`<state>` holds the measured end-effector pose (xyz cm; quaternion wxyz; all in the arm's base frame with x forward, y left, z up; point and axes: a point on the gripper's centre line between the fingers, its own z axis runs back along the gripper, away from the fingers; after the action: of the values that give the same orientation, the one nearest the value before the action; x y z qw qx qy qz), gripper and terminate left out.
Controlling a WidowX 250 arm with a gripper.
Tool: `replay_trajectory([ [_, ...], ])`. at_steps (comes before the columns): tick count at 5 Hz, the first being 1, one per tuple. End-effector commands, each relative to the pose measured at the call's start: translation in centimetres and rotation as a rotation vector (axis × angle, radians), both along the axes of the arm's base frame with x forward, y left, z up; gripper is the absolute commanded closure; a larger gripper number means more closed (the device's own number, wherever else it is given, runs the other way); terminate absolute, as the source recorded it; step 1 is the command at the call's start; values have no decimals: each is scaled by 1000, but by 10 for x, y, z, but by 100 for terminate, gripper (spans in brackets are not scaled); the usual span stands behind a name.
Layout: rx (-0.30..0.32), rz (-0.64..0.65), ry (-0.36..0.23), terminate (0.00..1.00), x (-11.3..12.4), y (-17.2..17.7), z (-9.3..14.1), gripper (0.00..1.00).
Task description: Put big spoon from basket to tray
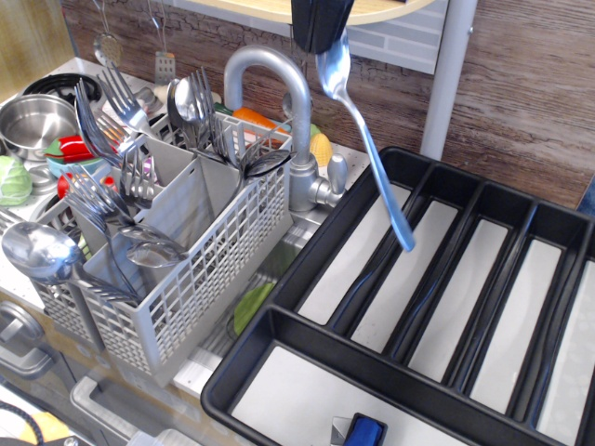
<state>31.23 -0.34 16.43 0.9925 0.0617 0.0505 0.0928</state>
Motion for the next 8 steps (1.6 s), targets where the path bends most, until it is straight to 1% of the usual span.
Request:
replay_trajectory([
  [1,-44,66,-94,0,4,-19,-15,100],
  [2,-137,230,-108,0,12,-27,-23,100],
  [3,-151,334,-136,0,12,-38,-27,100],
  [4,-149,422,-146,0,0,-44,-40,100],
  [5,-138,448,-132,0,-13,-51,-47,100],
  [6,-56,480,-69,0,-21,-53,-64,100],
  [7,-56,481,-54,0,-30,-52,-77,100],
  [8,-34,533,-68,0,-28,-58,-93,100],
])
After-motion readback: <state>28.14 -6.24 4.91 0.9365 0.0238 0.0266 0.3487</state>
